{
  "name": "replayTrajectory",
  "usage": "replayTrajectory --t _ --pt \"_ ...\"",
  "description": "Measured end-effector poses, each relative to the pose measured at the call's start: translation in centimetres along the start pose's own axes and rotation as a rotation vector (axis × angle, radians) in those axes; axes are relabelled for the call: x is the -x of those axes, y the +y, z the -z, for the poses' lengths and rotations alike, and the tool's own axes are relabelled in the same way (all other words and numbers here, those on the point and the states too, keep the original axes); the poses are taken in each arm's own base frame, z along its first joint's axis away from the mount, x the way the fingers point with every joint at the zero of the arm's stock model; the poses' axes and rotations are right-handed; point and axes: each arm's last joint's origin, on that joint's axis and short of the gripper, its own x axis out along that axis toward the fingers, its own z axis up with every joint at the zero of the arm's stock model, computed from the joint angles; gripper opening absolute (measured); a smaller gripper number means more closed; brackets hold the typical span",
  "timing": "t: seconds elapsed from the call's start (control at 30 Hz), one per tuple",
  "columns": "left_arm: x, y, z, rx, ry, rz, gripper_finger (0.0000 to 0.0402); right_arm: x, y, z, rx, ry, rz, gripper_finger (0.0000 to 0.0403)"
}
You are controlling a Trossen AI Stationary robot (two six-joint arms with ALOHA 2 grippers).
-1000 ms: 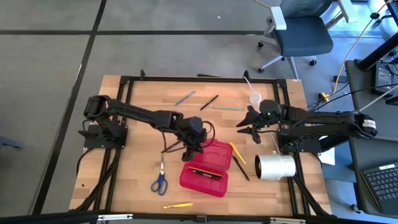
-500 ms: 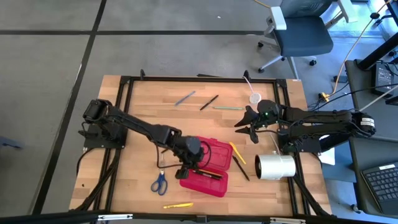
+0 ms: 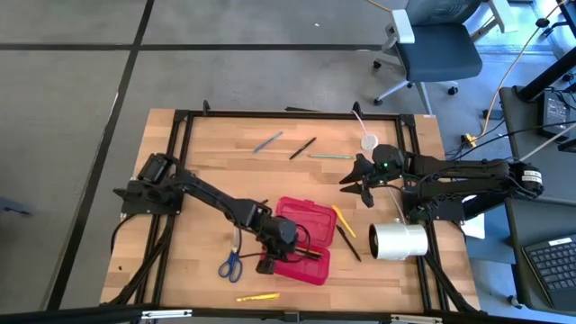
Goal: Pick & place school supplies into a supply box
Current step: Move the red supply box to the centre of the table
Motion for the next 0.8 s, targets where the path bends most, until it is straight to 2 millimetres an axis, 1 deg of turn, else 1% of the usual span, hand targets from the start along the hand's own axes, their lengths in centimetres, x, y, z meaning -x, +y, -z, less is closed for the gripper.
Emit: replayTrajectory --t 0.27,0.43,0.6,0.8 --pt "-2.5 0.5 1.1 0.005 0.051 -0.014 0.0001 0.0 0.0 0.0 0.0 0.0 0.0 0.0137" --pt "-4.1 0.7 1.7 0.008 0.054 -0.023 0.0001 0.0 0.0 0.0 -0.013 0.0 0.0 0.0137" --pt "-4.6 1.1 1.9 0.051 0.04 -0.124 0.0001 0.0 0.0 -0.1 -0.022 -0.008 -0.001 0.0137" --pt "-5.0 1.5 1.9 0.077 0.0 -0.254 0.0001 0.1 0.1 -1.2 0.066 -0.119 -0.01 0.0137"
